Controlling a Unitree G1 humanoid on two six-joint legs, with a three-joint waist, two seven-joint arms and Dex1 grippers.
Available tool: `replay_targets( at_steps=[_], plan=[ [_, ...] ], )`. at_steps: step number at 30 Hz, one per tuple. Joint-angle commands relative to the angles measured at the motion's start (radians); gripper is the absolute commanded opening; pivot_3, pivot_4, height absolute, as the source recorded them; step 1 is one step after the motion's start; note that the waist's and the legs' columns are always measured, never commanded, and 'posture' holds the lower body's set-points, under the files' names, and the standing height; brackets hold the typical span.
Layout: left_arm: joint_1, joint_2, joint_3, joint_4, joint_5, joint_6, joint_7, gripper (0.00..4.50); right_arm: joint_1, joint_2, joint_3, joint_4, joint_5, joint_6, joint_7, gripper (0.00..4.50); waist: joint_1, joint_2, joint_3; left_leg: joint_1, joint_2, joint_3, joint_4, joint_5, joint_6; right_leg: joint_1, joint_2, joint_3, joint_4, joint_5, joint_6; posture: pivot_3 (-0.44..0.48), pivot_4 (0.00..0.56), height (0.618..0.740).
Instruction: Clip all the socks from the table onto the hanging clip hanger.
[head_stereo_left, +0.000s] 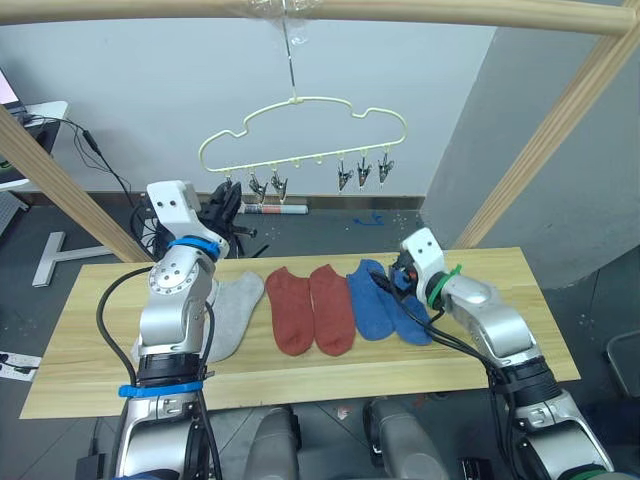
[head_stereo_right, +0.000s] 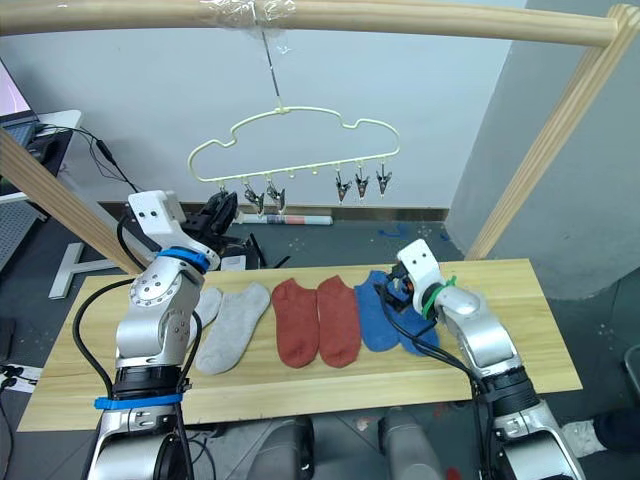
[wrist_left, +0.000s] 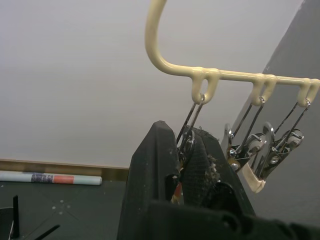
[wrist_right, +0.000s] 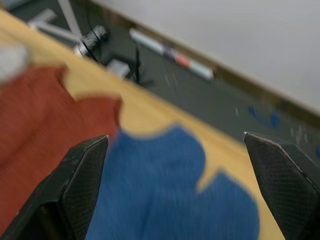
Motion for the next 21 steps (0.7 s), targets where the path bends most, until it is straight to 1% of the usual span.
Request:
replay_targets(
  at_steps=[1, 6, 13, 15, 17, 21],
  plan=[
    [0.007, 0.018, 0.004, -0.061, -0.004, 0.007, -0.011, 0.20, -0.021, 0.013, -0.009, 0.103, -0.032, -0.004, -0.030, 4.50, 0.002, 0.000, 0.000, 0.000, 0.000, 0.000, 0.000, 0.000, 0.000, 0.000, 0.000, 0.000, 0.000, 0.000, 0.000, -0.117, 0.238, 0.740],
    [0.019, 0.018, 0.005, -0.084, -0.005, 0.022, -0.010, 0.20, -0.046, 0.008, -0.014, 0.244, -0.067, -0.015, -0.038, 4.50, 0.008, 0.000, 0.000, 0.000, 0.000, 0.001, 0.000, 0.000, 0.000, 0.000, 0.000, 0.001, -0.001, 0.000, 0.000, -0.102, 0.233, 0.740],
    [0.039, 0.014, 0.006, -0.117, -0.007, 0.041, -0.007, 0.20, -0.053, 0.013, -0.050, 0.303, -0.042, 0.033, -0.021, 4.50, 0.013, 0.000, 0.000, 0.000, 0.000, 0.000, 0.000, 0.000, 0.000, 0.000, 0.000, 0.001, -0.001, 0.000, 0.001, -0.094, 0.231, 0.740],
    [0.040, 0.014, 0.007, -0.119, -0.007, 0.044, -0.007, 0.20, -0.048, 0.018, -0.056, 0.310, -0.034, 0.041, -0.015, 4.12, 0.013, 0.000, 0.000, 0.000, 0.000, 0.000, 0.000, 0.000, 0.000, 0.001, 0.000, 0.001, -0.001, 0.000, 0.001, -0.093, 0.229, 0.740],
    [0.037, 0.015, 0.007, -0.119, -0.007, 0.045, -0.007, 0.20, -0.043, 0.023, -0.065, 0.313, -0.029, 0.054, -0.013, 3.64, 0.013, 0.000, 0.000, 0.000, 0.000, 0.000, 0.000, 0.000, 0.000, 0.001, 0.000, 0.000, -0.001, 0.000, 0.001, -0.093, 0.229, 0.740],
    [0.030, 0.017, 0.008, -0.109, -0.006, 0.042, -0.011, 0.20, -0.033, 0.028, -0.084, 0.315, -0.022, 0.074, -0.009, 2.20, 0.013, 0.000, 0.000, 0.000, 0.000, 0.000, 0.000, 0.000, 0.000, 0.001, 0.000, 0.000, 0.000, 0.000, 0.001, -0.097, 0.224, 0.740]
  ],
)
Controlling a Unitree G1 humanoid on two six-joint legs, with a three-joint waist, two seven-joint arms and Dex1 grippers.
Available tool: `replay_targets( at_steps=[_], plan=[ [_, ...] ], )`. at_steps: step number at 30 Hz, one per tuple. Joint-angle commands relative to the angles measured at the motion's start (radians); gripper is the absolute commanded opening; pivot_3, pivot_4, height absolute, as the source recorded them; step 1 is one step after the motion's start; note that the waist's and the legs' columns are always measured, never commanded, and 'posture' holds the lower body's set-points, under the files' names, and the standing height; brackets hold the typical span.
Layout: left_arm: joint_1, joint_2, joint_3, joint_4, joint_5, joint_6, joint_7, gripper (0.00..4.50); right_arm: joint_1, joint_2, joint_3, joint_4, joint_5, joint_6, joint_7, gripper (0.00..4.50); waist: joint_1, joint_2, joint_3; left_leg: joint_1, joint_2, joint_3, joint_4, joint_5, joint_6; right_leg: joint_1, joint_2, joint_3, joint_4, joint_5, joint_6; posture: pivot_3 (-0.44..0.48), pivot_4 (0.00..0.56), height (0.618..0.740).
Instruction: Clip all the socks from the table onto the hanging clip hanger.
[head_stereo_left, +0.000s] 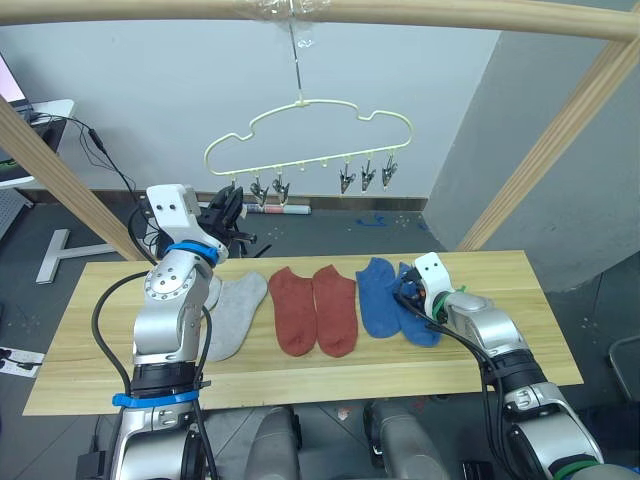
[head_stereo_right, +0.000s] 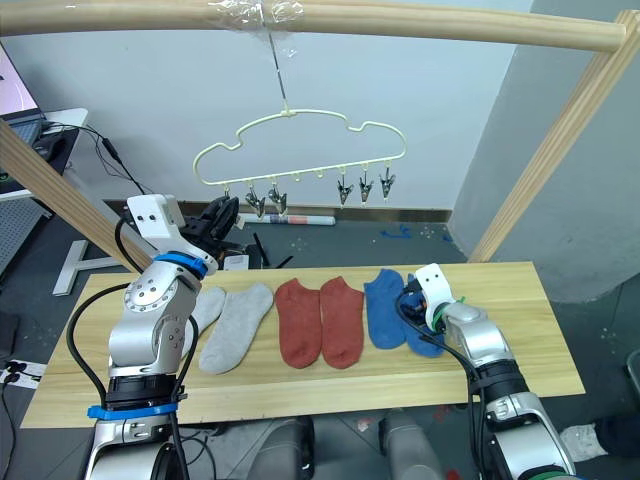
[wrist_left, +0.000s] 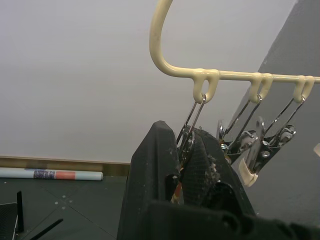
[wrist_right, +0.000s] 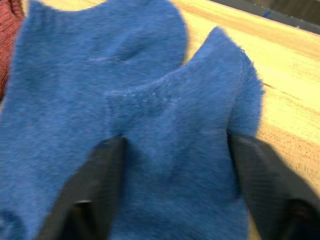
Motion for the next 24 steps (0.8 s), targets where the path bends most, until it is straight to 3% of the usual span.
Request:
replay_targets(
  at_steps=[1, 6, 7, 15, 24],
  plan=[
    [-0.009, 0.009, 0.010, -0.029, -0.005, -0.006, -0.002, 0.20, 0.024, -0.005, -0.022, 0.005, 0.006, 0.021, 0.007, 1.83, 0.000, 0.000, 0.000, 0.000, 0.000, 0.000, 0.000, 0.000, 0.000, 0.000, 0.000, 0.000, 0.000, 0.000, 0.000, -0.097, 0.224, 0.740],
    [-0.008, 0.004, 0.005, -0.028, -0.007, -0.006, -0.007, 0.20, 0.041, -0.019, -0.026, -0.048, 0.008, -0.031, 0.039, 0.13, 0.000, 0.000, 0.000, 0.000, 0.000, 0.000, 0.000, 0.000, 0.000, 0.001, 0.000, 0.000, 0.000, 0.000, 0.000, -0.106, 0.222, 0.740],
    [-0.009, 0.004, 0.005, -0.026, -0.007, -0.007, -0.008, 0.20, 0.044, -0.022, -0.024, -0.066, 0.010, -0.037, 0.051, 0.03, 0.000, 0.000, 0.000, 0.000, 0.000, 0.000, 0.000, 0.000, 0.000, 0.001, 0.000, 0.000, 0.000, 0.000, 0.000, -0.108, 0.221, 0.740],
    [-0.027, 0.008, 0.008, 0.004, -0.007, -0.016, -0.017, 0.20, 0.100, -0.063, 0.025, -0.313, 0.069, -0.077, 0.239, 0.03, -0.001, 0.000, 0.000, 0.000, 0.000, -0.001, 0.000, 0.000, 0.000, 0.000, 0.000, 0.000, 0.000, 0.000, 0.000, -0.108, 0.220, 0.740],
    [-0.018, 0.006, 0.021, -0.008, -0.022, -0.002, -0.014, 0.20, 0.082, -0.095, 0.092, -0.388, 0.026, -0.215, 0.302, 0.03, 0.002, 0.000, 0.000, 0.000, 0.000, -0.001, 0.000, 0.000, 0.000, 0.001, 0.000, -0.001, 0.000, 0.000, 0.000, -0.093, 0.219, 0.740]
  ],
)
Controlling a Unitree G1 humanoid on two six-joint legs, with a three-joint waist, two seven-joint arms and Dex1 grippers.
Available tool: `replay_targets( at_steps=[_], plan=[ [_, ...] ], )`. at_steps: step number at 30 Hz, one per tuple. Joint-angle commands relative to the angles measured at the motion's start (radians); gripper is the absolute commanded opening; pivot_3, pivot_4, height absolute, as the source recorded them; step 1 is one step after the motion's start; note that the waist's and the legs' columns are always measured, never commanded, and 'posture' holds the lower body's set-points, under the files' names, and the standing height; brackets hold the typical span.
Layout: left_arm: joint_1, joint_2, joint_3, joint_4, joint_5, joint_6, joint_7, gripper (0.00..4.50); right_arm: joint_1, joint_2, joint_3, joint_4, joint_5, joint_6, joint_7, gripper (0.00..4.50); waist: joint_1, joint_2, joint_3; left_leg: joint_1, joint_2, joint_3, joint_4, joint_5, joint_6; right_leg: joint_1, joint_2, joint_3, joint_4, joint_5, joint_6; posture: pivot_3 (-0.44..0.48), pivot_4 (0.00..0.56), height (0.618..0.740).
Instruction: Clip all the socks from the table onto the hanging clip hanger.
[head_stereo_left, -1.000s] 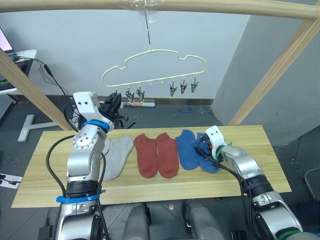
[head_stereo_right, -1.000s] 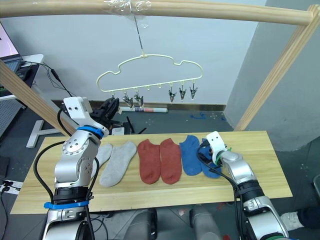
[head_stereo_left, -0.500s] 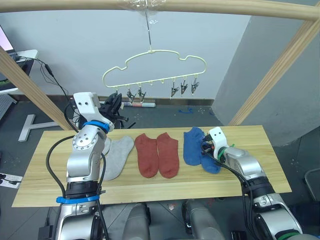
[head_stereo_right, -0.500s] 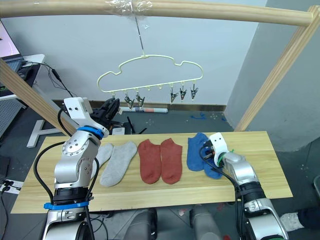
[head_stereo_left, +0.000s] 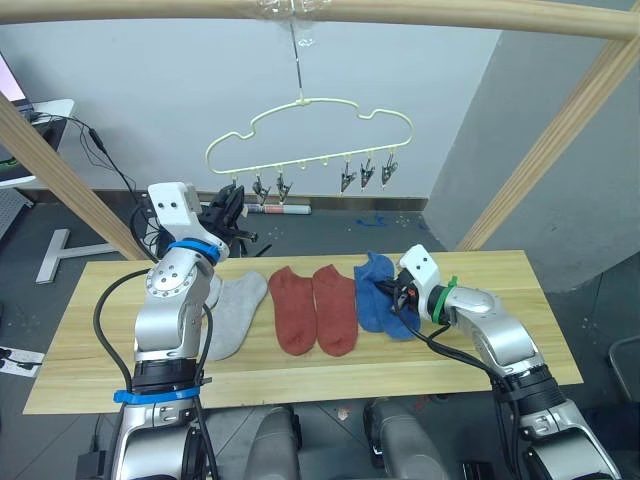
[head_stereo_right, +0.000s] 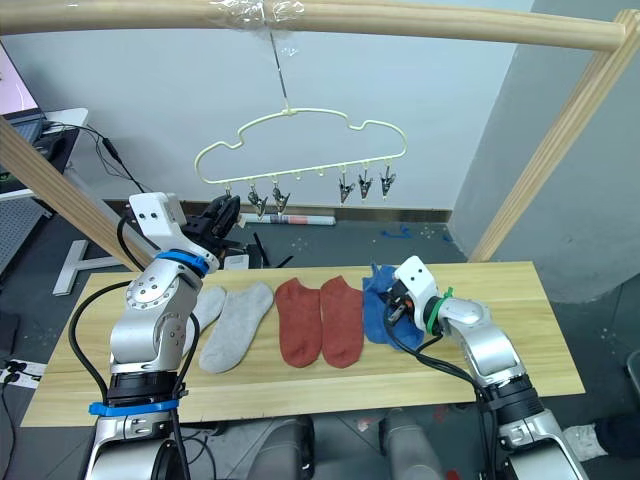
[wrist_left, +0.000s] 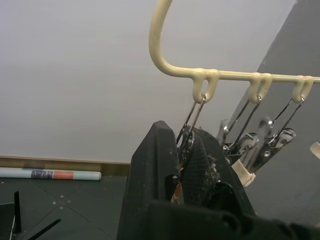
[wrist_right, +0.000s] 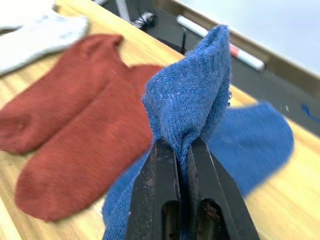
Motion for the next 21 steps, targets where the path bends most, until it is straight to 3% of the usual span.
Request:
replay_targets(
  at_steps=[1, 5, 12, 21],
  plan=[
    [-0.003, 0.002, 0.030, -0.032, -0.039, 0.020, -0.003, 0.20, -0.020, -0.024, 0.014, -0.055, -0.016, -0.109, 0.038, 0.03, 0.000, 0.000, 0.000, 0.000, 0.000, 0.000, 0.000, 0.000, 0.000, 0.000, 0.000, 0.000, 0.000, 0.000, 0.000, -0.093, 0.219, 0.740],
    [-0.021, -0.032, 0.112, -0.055, -0.243, 0.231, 0.008, 0.20, -0.077, -0.042, 0.099, -0.070, -0.104, -0.265, 0.068, 0.03, -0.005, 0.000, 0.000, 0.000, 0.000, 0.000, 0.000, 0.000, 0.000, 0.000, 0.000, 0.000, 0.000, 0.000, 0.000, -0.090, 0.218, 0.740],
    [-0.035, -0.059, 0.269, -0.114, -0.631, 0.570, 0.097, 0.20, -0.209, 0.046, 0.219, 0.066, -0.236, -0.419, 0.037, 0.03, -0.005, 0.000, 0.000, 0.001, 0.001, -0.001, 0.001, 0.000, 0.000, 0.000, 0.001, 0.000, 0.003, 0.000, 0.000, -0.093, 0.220, 0.740],
    [-0.019, -0.062, 0.295, -0.173, -0.812, 0.664, 0.196, 0.20, -0.349, 0.171, 0.235, 0.223, -0.279, -0.488, 0.008, 0.03, 0.000, 0.000, 0.000, 0.001, 0.000, -0.002, 0.002, 0.000, -0.001, 0.001, 0.000, -0.001, 0.003, 0.001, -0.002, -0.070, 0.225, 0.740]
  ],
)
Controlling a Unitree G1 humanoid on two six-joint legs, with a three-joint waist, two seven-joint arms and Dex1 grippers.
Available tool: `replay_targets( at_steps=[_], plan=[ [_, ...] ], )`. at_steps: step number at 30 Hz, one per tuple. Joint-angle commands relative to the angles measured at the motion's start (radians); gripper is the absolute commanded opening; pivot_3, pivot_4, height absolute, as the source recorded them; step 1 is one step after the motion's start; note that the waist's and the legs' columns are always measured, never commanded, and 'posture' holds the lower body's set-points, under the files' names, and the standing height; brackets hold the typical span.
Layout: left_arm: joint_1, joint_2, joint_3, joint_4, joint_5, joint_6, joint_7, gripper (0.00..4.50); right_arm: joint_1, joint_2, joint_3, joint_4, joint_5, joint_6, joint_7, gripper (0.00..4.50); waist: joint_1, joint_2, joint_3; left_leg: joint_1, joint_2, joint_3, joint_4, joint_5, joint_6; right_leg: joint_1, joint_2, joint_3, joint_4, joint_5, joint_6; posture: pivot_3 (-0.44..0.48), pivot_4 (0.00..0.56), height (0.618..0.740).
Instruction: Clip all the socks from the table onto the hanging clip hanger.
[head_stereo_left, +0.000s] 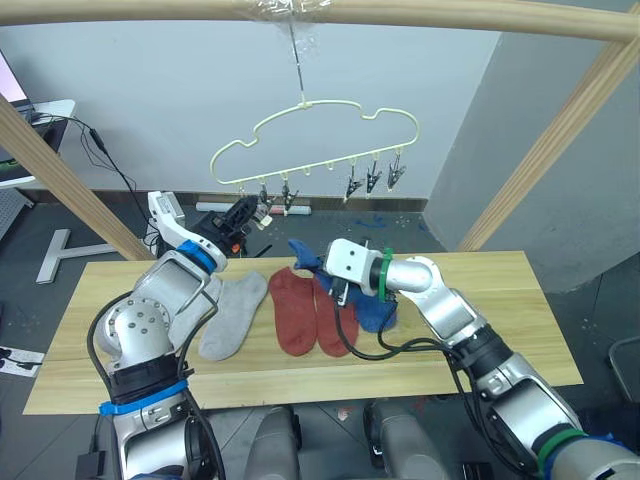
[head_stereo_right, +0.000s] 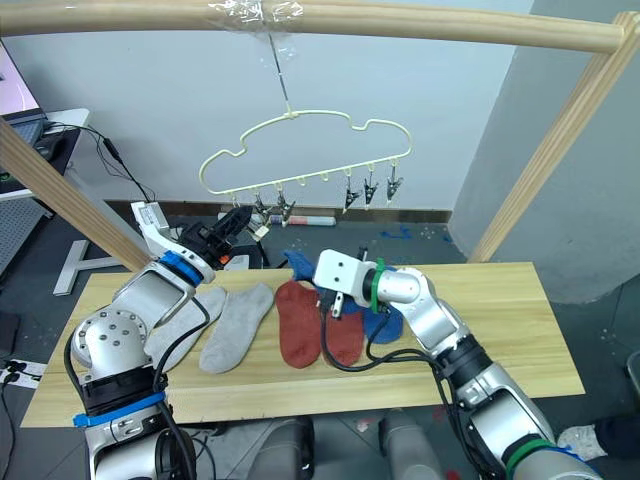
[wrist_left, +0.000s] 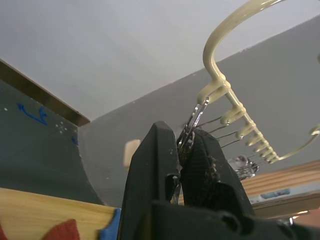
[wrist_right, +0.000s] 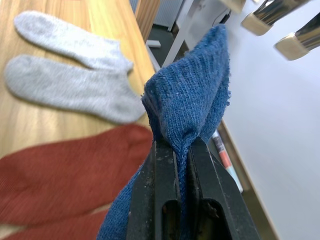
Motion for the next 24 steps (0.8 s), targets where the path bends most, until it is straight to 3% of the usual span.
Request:
replay_targets(
  at_steps=[1, 24],
  plan=[
    [0.015, 0.005, 0.008, -0.050, -0.052, 0.013, 0.025, 0.20, -0.052, 0.026, -0.005, 0.017, -0.018, -0.053, -0.019, 0.03, 0.001, 0.000, 0.000, 0.000, 0.000, 0.000, 0.000, 0.000, 0.000, 0.000, 0.000, 0.000, 0.000, 0.000, 0.000, -0.070, 0.225, 0.740],
    [0.022, -0.001, -0.036, -0.060, -0.095, -0.020, 0.048, 0.20, -0.054, 0.041, 0.017, 0.015, -0.093, -0.121, -0.023, 0.03, 0.004, 0.000, 0.000, 0.000, 0.000, 0.000, 0.000, 0.000, 0.000, 0.000, 0.000, 0.000, 0.000, 0.001, -0.001, -0.057, 0.229, 0.740]
  ],
)
